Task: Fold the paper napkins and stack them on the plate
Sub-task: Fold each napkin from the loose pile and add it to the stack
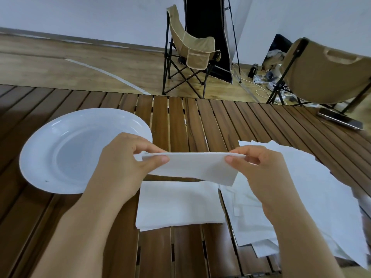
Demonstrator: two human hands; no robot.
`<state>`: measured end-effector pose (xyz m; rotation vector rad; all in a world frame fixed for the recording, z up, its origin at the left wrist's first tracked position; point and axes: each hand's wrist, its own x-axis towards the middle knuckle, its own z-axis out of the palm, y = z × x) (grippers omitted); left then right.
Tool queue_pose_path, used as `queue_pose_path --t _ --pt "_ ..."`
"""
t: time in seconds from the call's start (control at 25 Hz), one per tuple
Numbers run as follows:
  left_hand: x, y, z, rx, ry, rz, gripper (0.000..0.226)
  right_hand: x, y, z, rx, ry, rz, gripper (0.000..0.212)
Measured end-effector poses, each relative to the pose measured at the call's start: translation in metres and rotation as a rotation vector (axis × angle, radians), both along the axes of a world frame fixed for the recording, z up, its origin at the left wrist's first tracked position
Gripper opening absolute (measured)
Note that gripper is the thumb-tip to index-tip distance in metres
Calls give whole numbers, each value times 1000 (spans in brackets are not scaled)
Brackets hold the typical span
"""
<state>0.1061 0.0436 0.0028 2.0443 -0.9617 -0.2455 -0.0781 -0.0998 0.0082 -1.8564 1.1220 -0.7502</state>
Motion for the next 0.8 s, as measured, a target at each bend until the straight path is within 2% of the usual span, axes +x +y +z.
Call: queue_pose_path --t 0.04,0.16,0.28,0.44,0.72,0.8 --pt "1 0 0 7 2 -2 6 1 0 1 7 6 -2 6" --pt "3 -1 -3 68 30 -21 9 2 -2 -6 49 -5 -2 31" --pt "5 -5 -19 239 33 -9 10 9 -5 -24 71 126 -17 34" --pt "10 -12 -45 441 107 67 11 19 -7 -65 56 442 15 17" --pt "9 -18 -57 582 41 105 14 26 -9 -87 -18 519 -50 13" --pt "4 -19 -53 615 -48 156 14 27 -7 -86 -37 539 -78 6"
